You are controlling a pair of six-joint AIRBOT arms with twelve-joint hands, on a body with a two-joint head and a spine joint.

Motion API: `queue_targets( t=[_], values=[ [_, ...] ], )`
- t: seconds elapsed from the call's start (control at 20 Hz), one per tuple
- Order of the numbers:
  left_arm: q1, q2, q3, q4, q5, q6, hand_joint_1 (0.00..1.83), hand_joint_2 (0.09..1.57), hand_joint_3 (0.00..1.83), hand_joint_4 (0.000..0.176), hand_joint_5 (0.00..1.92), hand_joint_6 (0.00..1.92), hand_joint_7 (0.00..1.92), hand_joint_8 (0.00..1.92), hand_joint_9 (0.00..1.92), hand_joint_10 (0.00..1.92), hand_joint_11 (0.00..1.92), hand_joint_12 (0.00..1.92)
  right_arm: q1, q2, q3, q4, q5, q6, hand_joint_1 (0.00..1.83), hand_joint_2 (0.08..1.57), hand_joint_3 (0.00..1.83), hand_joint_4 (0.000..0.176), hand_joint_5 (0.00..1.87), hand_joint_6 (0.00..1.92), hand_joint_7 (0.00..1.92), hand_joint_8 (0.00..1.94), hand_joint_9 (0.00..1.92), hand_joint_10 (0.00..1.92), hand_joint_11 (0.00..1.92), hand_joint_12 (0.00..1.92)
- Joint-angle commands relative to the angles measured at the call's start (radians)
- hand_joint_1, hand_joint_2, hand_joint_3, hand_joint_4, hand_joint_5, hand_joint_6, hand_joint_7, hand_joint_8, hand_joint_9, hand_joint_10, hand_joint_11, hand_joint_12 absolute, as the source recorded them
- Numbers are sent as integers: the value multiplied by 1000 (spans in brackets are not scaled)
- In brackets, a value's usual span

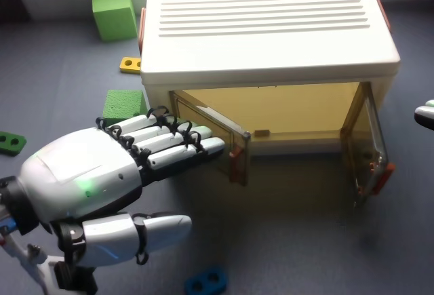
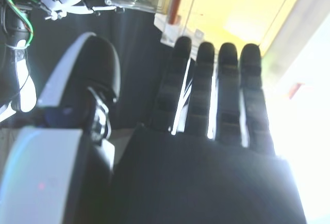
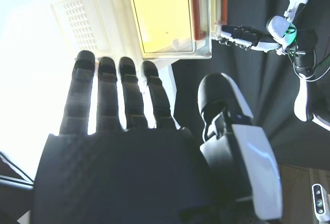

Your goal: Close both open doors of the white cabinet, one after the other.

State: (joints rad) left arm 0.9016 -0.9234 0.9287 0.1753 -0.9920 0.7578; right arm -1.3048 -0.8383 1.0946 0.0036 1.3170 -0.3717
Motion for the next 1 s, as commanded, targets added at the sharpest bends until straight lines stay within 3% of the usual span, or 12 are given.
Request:
queue_targets(
  t=[0.0,0.1,0.45,0.6,0.65,0.7,0.95],
  values=[
    [-14,-7,6,-3,-103,-5,0,1455,0,0,116,5,107,7,130,6,48,388,10,2,3,25,116,7,0,1381,0,41,94,4,68,7,53,11,93,11],
    [-22,-13,12,-2,-94,-5,0,1460,2,0,116,3,102,3,122,2,34,386,10,2,2,24,116,7,0,1382,0,0,105,6,80,9,52,7,115,16],
    [-51,-42,30,-3,-78,7,0,1462,0,0,123,6,115,10,135,12,25,363,10,1,1,18,116,11,0,1393,0,0,95,0,49,0,20,3,125,21],
    [-61,-46,30,-2,-79,9,0,1464,1,0,122,4,99,1,118,2,20,362,10,1,0,17,116,11,0,1388,0,21,95,5,58,4,46,11,97,6],
    [-61,-44,29,-1,-82,9,0,1460,0,0,110,0,87,0,103,0,8,360,10,1,0,16,116,11,0,1388,0,20,94,4,50,1,32,4,54,0],
    [-59,-40,26,-1,-85,8,0,1463,0,0,119,4,98,5,110,4,11,364,10,1,0,14,116,13,0,1413,9,0,96,4,49,0,21,0,64,8],
    [-21,14,-12,11,-128,-11,0,1447,0,0,100,0,91,0,98,0,0,368,11,7,-8,-21,116,22,0,1456,21,0,91,1,50,3,22,3,69,8]
  ],
)
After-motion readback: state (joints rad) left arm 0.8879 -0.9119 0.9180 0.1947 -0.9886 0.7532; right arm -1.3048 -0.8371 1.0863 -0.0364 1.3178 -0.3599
